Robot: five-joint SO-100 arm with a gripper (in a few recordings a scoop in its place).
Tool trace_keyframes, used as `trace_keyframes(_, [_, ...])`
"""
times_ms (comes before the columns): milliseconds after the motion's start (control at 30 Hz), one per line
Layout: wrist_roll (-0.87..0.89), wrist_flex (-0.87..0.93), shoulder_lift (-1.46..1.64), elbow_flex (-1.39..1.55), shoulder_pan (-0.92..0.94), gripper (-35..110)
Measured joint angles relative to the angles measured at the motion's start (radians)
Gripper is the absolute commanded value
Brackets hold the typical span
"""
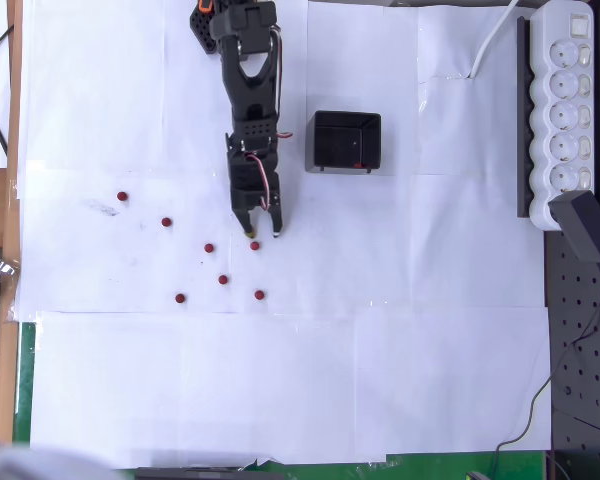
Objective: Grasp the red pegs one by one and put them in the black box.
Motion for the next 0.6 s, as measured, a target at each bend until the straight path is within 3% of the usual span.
trace_keyframes(600, [0.054,-0.046,0.089,0.071,0.026,15])
